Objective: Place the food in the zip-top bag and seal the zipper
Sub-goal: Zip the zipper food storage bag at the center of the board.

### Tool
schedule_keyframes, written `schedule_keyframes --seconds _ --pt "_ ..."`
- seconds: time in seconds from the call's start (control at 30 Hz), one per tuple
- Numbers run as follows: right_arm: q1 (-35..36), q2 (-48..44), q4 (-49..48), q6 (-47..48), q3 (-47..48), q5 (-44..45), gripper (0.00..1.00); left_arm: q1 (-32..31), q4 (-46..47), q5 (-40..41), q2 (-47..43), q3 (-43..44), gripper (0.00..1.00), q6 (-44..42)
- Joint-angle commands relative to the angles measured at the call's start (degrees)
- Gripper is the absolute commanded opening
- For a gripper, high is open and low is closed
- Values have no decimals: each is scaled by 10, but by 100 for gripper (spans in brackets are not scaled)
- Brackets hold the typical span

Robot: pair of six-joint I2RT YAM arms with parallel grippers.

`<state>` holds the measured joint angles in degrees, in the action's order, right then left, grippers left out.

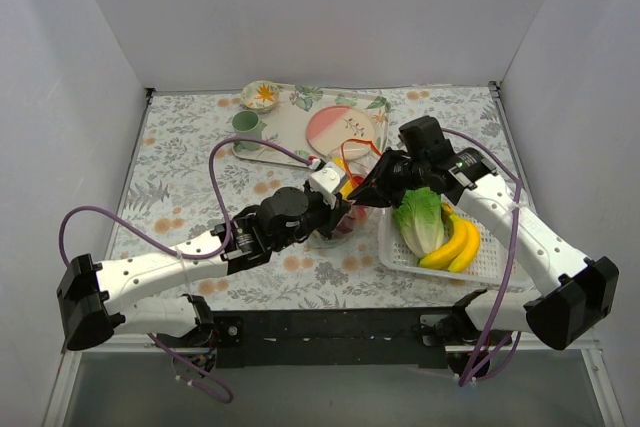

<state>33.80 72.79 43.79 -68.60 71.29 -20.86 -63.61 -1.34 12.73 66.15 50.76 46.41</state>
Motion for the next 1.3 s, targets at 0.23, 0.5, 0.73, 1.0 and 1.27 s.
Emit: schedule_keyframes --seconds 0.23,0.5,0.73,1.0,1.27 --pt "-20 8 -15 12 -11 -18 6 -10 9 1 -23 20 0 -9" --pt "-40 11 -14 24 -21 -32 6 -10 9 2 -35 14 0 -4" --pt "-58 9 -16 31 -30 -39 6 -10 10 4 -49 10 0 1" --pt "-80 15 -15 51 -19 -36 6 -10 -1 12 -71 8 0 16" --pt "-99 36 -20 85 -4 -12 5 -10 -27 20 -102 3 0 47"
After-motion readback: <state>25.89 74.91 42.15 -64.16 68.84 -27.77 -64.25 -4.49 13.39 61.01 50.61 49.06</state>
